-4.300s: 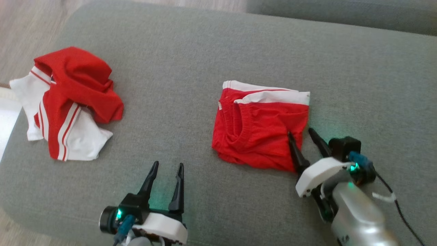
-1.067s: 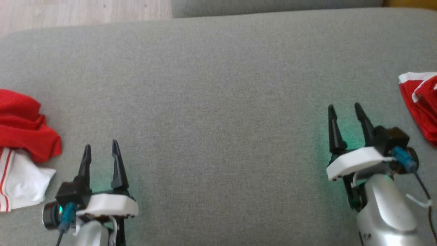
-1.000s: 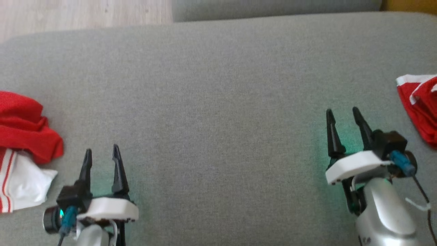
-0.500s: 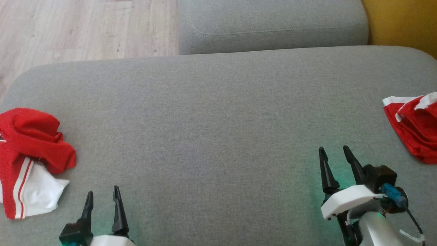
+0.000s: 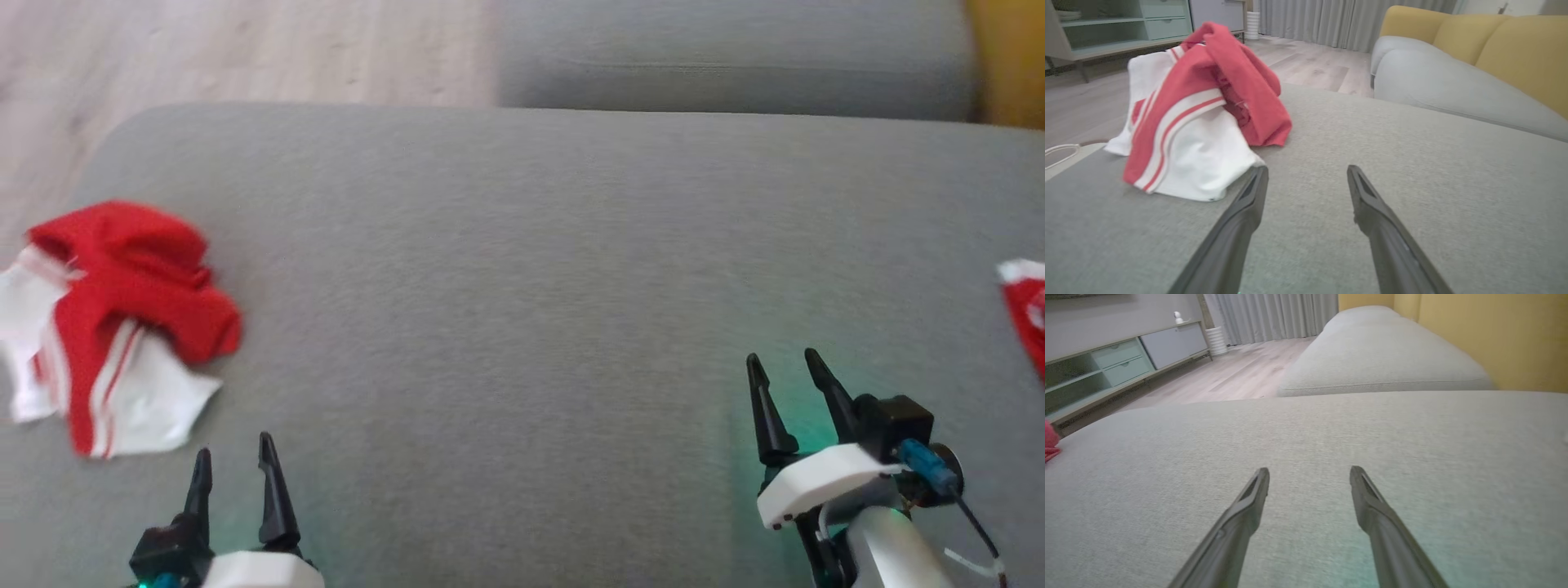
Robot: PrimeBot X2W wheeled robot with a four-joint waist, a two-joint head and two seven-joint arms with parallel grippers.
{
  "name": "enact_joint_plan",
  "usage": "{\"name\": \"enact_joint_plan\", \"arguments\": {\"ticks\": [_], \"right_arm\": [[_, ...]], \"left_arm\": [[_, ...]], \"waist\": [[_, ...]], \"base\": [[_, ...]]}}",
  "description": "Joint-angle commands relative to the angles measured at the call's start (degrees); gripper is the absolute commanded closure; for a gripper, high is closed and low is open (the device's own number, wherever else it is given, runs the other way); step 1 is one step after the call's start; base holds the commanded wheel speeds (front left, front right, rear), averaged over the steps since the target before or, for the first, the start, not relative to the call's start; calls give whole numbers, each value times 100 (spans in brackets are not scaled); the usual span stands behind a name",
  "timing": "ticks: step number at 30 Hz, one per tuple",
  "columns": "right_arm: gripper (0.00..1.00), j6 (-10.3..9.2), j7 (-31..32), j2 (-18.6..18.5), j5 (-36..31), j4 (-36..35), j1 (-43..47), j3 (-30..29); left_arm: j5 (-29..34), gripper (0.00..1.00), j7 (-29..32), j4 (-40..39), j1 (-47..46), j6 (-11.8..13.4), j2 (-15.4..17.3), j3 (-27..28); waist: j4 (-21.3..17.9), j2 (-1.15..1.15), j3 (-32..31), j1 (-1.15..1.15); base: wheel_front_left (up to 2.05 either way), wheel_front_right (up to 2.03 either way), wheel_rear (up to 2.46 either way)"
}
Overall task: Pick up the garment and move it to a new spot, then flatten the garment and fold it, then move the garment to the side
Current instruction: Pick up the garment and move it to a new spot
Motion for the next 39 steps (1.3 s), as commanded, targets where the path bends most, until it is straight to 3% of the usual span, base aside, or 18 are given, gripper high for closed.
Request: {"name": "enact_joint_plan", "arguments": {"ticks": [1, 8, 15, 26, 32, 39], "right_arm": [[0, 39, -53, 5, -42, -197, -196, 150], [0, 39, -53, 5, -13, -164, -274, 300], [0, 39, -53, 5, -16, -135, -388, 451], [0, 39, -53, 5, -167, -272, -602, 470], [0, 39, -53, 5, -340, -469, -805, 477], [0, 39, -53, 5, -499, -672, -1001, 486]], "left_arm": [[-34, 0, -29, -123, -221, 30, 54, 170], [-63, 0, -29, -9, -224, 48, 54, 341], [-108, 0, -29, 53, -194, -21, 54, 567], [138, 0, -29, 1, -728, -388, 113, 1224], [293, 0, -29, 133, -1718, -748, 554, 1519], [137, 0, -29, 1025, -2873, -927, 1174, 1279]], "waist": [[553, 0, 151, -1], [1492, 0, 300, -1], [1843, 0, 447, -1], [1678, 0, 878, -1], [1488, 0, 1292, -1], [1188, 0, 1651, -1]], "base": [[0, 0, 0], [0, 0, 0], [0, 0, 0], [0, 0, 0], [0, 0, 0], [0, 0, 0]]}}
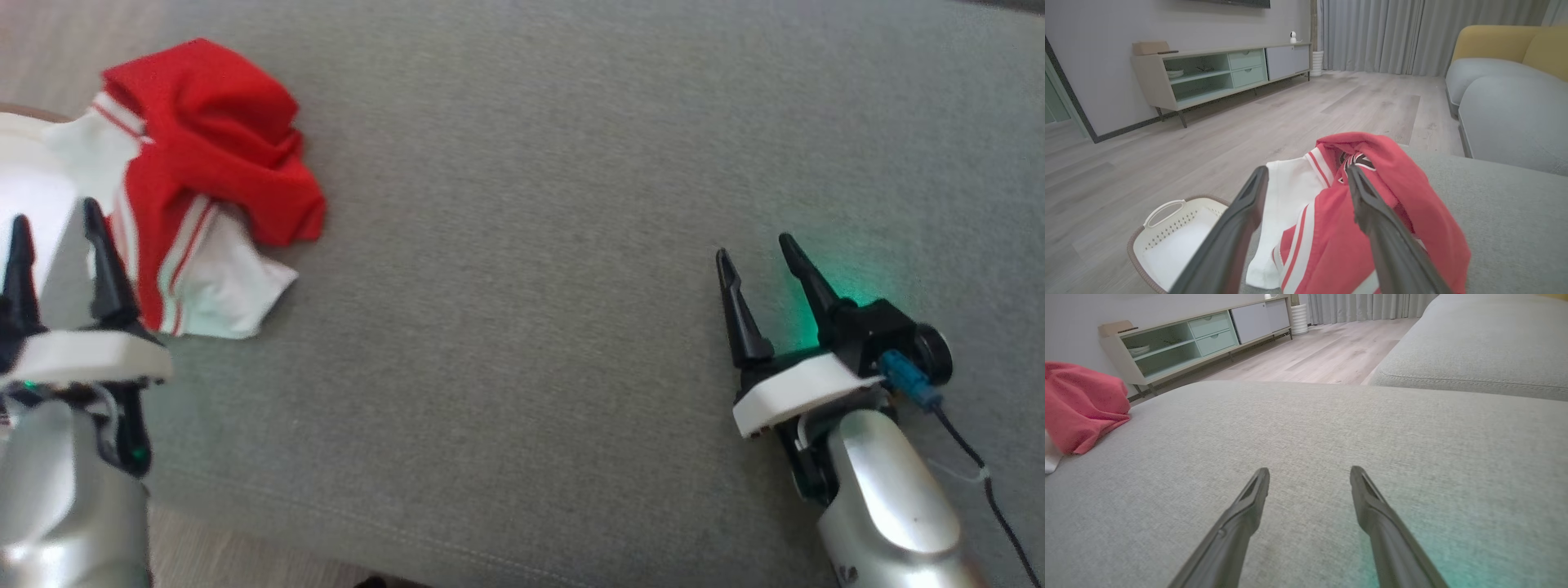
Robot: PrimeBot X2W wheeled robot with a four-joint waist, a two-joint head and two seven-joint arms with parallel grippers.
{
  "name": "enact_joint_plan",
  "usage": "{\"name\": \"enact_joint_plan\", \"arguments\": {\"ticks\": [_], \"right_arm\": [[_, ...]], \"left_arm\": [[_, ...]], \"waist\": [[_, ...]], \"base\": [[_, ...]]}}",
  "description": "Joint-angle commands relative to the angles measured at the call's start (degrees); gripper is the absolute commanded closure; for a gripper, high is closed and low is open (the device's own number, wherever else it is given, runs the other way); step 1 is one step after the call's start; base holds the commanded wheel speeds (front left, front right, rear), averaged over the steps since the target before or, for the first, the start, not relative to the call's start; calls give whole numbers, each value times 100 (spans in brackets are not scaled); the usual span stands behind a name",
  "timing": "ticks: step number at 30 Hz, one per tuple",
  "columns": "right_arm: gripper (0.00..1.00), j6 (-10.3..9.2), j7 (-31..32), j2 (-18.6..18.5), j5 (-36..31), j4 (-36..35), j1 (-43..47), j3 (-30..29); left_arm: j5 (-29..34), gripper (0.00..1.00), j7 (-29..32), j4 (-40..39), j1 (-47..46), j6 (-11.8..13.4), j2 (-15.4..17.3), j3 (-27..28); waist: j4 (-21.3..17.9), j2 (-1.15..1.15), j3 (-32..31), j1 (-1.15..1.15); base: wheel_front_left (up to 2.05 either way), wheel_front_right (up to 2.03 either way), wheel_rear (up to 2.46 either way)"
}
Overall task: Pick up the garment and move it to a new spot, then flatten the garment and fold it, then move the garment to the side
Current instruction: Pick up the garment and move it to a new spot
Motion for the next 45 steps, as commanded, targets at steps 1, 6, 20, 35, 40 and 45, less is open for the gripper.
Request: {"name": "enact_joint_plan", "arguments": {"ticks": [1, 6, 20, 35, 40, 45], "right_arm": [[0, 39, -53, 12, -49, -187, -164, 130], [0, 39, -53, 12, -146, -175, -236, 65], [0, 39, -53, 5, -171, -82, -239, -13], [0, 39, -53, 11, 642, -44, 77, 256], [0, 39, -54, 11, 824, -66, 135, 347], [0, 39, -54, 11, 946, -79, 128, 405]], "left_arm": [[-103, 0, -25, 84, -223, -21, 369, 113], [-583, 0, 242, 979, -706, -32, 662, -539], [-1550, 100, 301, 2110, -1092, -34, 1245, -1716], [-777, 100, -26, -359, -1886, -35, 1588, -2394], [-1068, 100, 37, -1160, -1971, -35, 1086, -3188], [-1409, 100, 40, -1402, -2063, -35, 327, -3694]], "waist": [[-163, 0, 153, -1], [-378, 0, 323, -1], [-626, 0, 227, -1], [-1513, 0, -763, -1], [-2359, 0, -940, -1], [-2967, 0, -903, -1]], "base": [[0, 0, 0], [0, 0, 0], [0, 0, 0], [0, 0, 0], [0, 0, 0], [0, 0, 0]]}}
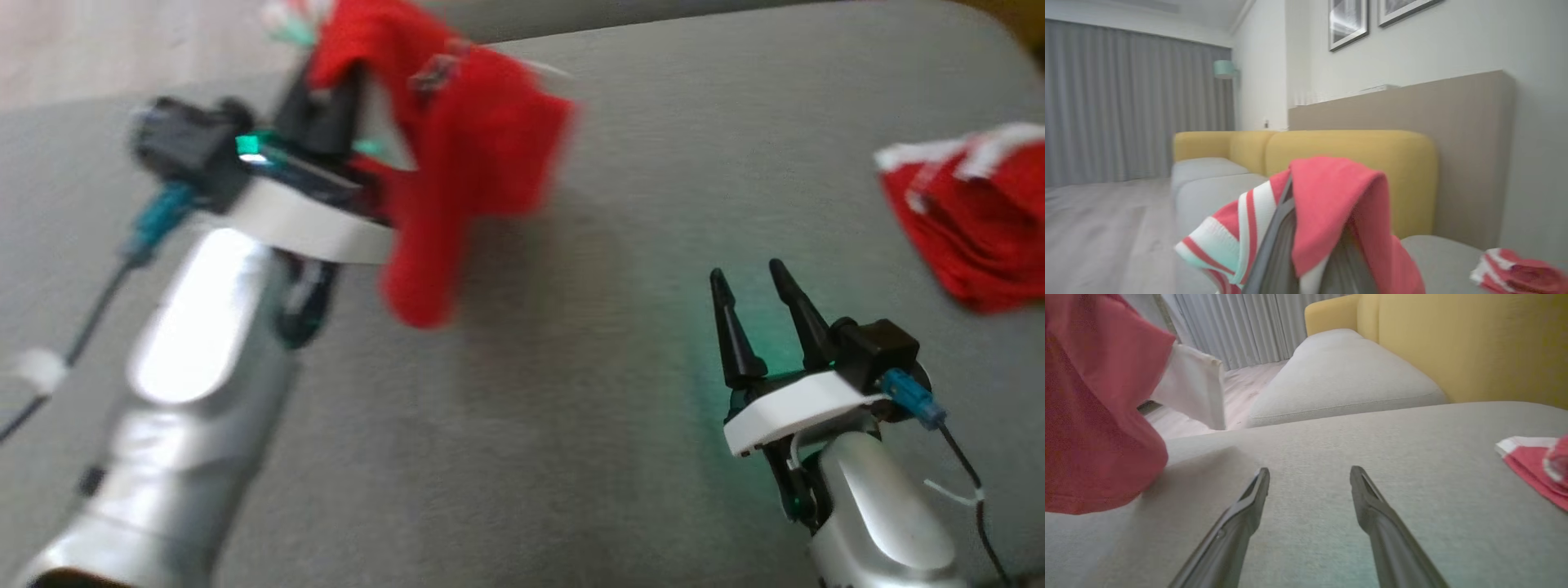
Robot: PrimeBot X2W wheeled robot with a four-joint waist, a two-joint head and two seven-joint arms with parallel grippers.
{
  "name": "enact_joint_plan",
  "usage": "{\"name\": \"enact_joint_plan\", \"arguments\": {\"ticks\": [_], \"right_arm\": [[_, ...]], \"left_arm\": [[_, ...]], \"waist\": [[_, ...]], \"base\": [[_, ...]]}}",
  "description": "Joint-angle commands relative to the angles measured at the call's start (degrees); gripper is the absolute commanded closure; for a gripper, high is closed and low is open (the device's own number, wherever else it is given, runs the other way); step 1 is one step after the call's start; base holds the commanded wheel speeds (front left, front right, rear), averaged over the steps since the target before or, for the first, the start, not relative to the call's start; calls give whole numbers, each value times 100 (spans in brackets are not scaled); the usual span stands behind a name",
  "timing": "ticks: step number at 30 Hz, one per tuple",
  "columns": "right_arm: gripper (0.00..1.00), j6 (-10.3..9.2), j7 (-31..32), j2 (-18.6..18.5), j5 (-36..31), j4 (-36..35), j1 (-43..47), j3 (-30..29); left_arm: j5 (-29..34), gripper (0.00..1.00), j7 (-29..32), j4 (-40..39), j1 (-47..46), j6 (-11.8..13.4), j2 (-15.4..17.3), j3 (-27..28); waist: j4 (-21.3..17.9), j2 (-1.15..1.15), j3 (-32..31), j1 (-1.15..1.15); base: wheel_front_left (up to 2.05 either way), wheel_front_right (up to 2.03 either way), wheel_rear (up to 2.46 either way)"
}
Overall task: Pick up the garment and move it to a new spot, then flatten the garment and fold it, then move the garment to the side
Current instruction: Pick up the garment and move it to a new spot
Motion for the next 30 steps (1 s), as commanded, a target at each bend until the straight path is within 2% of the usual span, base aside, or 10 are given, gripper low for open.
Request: {"name": "enact_joint_plan", "arguments": {"ticks": [1, 5, 6, 7, 8, 13, 17, 22, 26, 30], "right_arm": [[0, 39, -36, 11, 56, -178, -18, 180], [0, 39, -36, 11, 145, -213, -11, 189], [0, 39, -36, 11, 160, -220, -7, 182], [0, 39, -36, 11, 170, -228, -2, 175], [0, 39, -36, 11, 177, -235, 5, 165], [0, 39, -36, 11, 145, -266, 48, 14], [0, 39, -36, 11, 100, -278, 52, -101], [0, 39, -36, 11, 70, -233, 134, -175], [0, 39, -36, 11, 32, -187, 237, -260], [0, 39, -36, 11, 21, -153, 328, -283]], "left_arm": [[-72, 100, -20, -174, -349, 10, 6, 141], [-229, 100, -54, 165, -215, 17, -405, 68], [-281, 64, -62, 289, -133, 19, -472, 105], [-302, 13, -68, 413, -46, 22, -504, 147], [-291, 0, -73, 542, 55, 37, -508, 196], [-7, 0, -79, 869, 672, 172, -446, 618], [303, 0, -80, 704, 1301, 288, -419, 1211], [676, 0, -80, 413, 2370, 370, -537, 1981], [883, 0, -80, 254, 3045, 321, -709, 2481], [1036, 0, -80, 243, 3437, 235, -832, 2648]], "waist": [[-555, 0, -27, 1], [-762, 0, 37, 1], [-777, 0, 46, 1], [-786, 0, 55, 1], [-788, 0, 65, 1], [-624, 0, 95, 1], [-421, 0, 43, 1], [-184, 0, -135, 1], [15, 0, -273, 1], [147, 0, -376, 1]], "base": [[0, 0, 0], [0, 0, 0], [0, 0, 0], [0, 0, 0], [0, 0, 0], [0, 0, 0], [0, 0, 0], [0, 0, 0], [0, 0, 0], [0, 0, 0]]}}
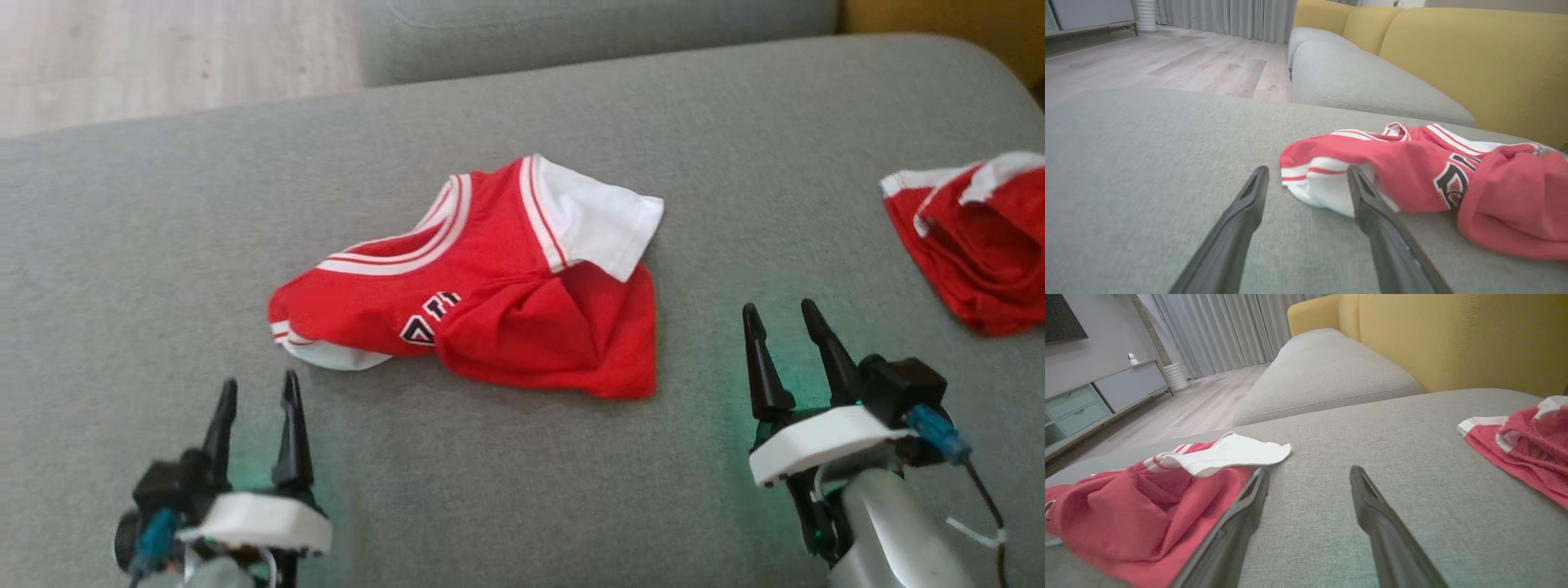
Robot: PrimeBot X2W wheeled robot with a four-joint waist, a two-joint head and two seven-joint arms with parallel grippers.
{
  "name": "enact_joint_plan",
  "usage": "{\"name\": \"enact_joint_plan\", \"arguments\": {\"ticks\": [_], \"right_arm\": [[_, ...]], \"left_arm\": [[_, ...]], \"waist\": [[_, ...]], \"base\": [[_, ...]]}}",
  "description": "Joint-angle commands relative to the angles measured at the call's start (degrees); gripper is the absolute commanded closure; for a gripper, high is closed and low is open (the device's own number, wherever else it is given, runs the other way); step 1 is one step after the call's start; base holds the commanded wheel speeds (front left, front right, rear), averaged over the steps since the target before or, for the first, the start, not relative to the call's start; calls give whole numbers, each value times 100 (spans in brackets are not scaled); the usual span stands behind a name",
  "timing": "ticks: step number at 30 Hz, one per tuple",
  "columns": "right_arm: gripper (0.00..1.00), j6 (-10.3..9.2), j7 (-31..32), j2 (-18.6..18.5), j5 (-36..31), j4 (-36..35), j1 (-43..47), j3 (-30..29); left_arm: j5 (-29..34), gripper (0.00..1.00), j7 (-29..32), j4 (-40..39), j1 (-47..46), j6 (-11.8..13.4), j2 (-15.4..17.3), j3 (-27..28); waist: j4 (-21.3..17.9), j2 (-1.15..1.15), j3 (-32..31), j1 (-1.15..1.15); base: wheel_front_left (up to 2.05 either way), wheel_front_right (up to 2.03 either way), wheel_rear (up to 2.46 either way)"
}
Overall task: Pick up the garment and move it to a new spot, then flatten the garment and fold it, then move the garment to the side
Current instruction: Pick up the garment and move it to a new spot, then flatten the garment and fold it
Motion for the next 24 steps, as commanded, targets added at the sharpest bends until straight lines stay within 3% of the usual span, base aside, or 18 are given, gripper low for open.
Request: {"name": "enact_joint_plan", "arguments": {"ticks": [1, 10, 16, 24], "right_arm": [[0, 39, -37, 7, -26, -154, -74, 125], [0, 39, -37, 7, -6, -97, 128, 134], [0, 39, -37, 7, -13, -56, 125, 133], [0, 39, -37, 7, -201, 410, -1029, 268]], "left_arm": [[46, 0, -54, -211, -123, -29, 0, 236], [219, 0, -54, -439, 522, -115, -157, 718], [73, 0, -54, -493, 603, -131, -164, 588], [-12, 0, -54, -627, 262, -112, -166, 243]], "waist": [[92, 0, -89, 0], [221, 0, -348, 0], [248, 0, -291, 0], [546, 0, 216, 0]], "base": [[0, 0, 0], [0, 0, 0], [0, 0, 0], [0, 0, 0]]}}
